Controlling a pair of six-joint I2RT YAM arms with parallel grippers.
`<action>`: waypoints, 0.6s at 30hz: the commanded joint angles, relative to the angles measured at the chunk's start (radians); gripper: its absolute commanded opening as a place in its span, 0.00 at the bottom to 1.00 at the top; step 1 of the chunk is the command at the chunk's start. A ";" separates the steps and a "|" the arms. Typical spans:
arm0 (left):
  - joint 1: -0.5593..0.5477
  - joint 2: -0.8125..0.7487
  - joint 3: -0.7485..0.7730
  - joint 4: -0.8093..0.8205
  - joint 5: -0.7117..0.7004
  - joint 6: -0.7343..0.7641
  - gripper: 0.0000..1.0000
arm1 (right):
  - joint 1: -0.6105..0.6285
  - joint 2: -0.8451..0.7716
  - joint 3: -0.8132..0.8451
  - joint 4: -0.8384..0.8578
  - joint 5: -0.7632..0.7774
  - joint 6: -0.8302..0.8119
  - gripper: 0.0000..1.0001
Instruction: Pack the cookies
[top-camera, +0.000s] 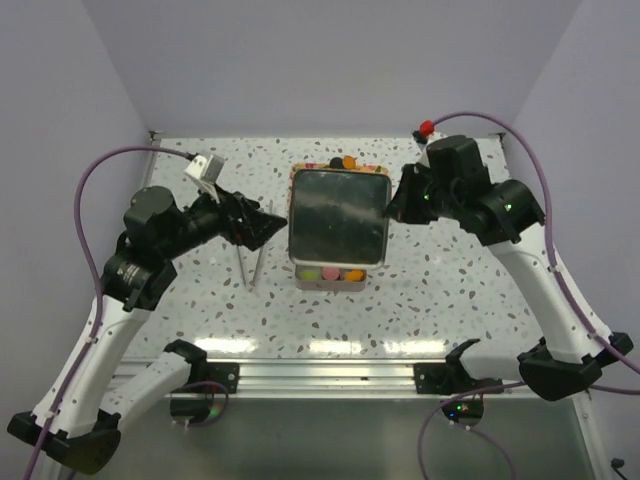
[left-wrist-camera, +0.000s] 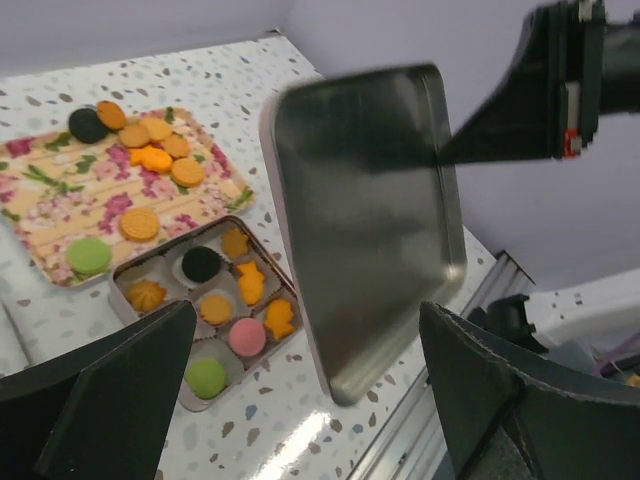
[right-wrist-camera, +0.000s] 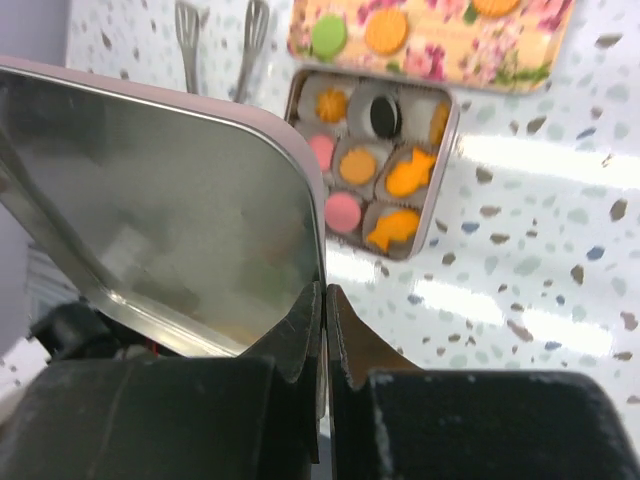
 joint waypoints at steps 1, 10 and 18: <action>0.005 0.003 0.024 0.072 0.229 0.018 1.00 | -0.076 0.041 0.150 -0.077 -0.060 -0.076 0.00; 0.005 0.072 -0.034 0.223 0.336 -0.019 1.00 | -0.122 0.046 0.160 -0.019 -0.216 -0.038 0.00; 0.004 0.174 -0.011 0.272 0.314 0.003 0.96 | -0.133 0.046 0.149 0.033 -0.279 -0.007 0.00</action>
